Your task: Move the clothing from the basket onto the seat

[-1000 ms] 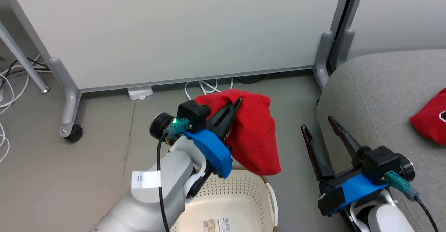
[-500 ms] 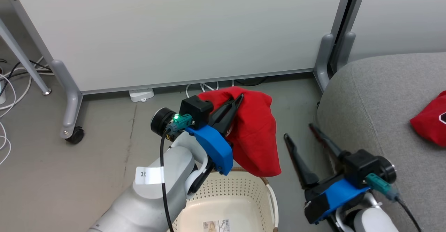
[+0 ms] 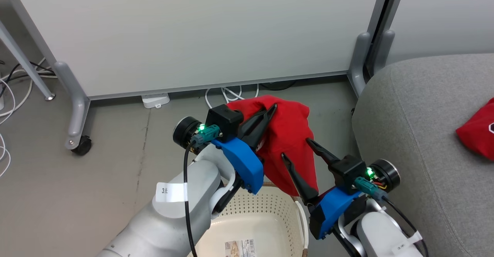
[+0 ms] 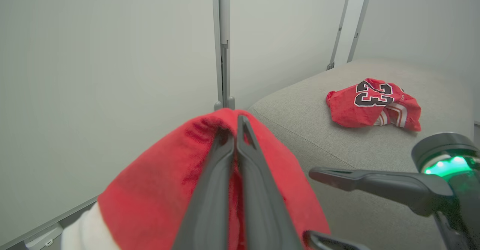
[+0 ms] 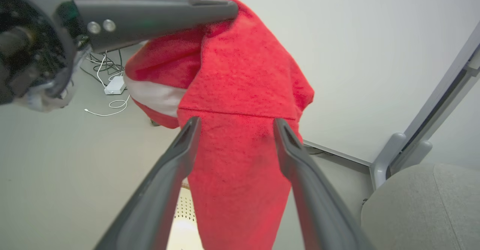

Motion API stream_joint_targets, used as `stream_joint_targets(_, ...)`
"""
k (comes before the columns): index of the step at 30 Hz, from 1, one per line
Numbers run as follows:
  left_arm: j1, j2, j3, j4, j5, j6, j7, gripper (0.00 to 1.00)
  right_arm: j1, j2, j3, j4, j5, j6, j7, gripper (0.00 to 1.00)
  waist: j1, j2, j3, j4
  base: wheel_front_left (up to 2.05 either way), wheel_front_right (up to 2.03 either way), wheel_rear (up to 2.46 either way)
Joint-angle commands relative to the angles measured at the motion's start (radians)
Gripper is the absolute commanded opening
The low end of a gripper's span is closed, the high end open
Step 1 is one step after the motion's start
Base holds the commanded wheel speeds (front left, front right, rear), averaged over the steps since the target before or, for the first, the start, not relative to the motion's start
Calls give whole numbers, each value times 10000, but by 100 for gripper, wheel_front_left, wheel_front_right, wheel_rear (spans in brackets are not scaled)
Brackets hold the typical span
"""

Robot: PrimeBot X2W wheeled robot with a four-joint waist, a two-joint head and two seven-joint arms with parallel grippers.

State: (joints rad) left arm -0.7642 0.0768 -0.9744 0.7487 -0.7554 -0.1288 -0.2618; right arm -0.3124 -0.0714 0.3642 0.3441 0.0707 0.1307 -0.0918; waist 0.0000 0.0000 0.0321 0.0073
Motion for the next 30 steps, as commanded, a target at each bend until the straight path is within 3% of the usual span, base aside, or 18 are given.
stream_joint_targets(1,-134,2,-7,14,6,-17,-47,0,-154,63,54,155,-61,1,-87,100,0,0,17,11,0,0,0)
stream_joint_targets(8,-207,-46,-256,30,-124,-17,-47,0,-1290,203,376,2041,79,1,-279,100,0,0,85,61,0,0,0)
stream_joint_targets(20,-347,-133,-905,28,-614,-18,-47,0,-2615,213,1472,4372,1320,1,-750,100,0,0,14,221,0,0,0)
stream_joint_targets(30,-475,-152,-1237,90,-891,-18,-47,0,-3155,213,2165,5462,2271,1,-1143,100,0,0,-13,274,0,0,0)
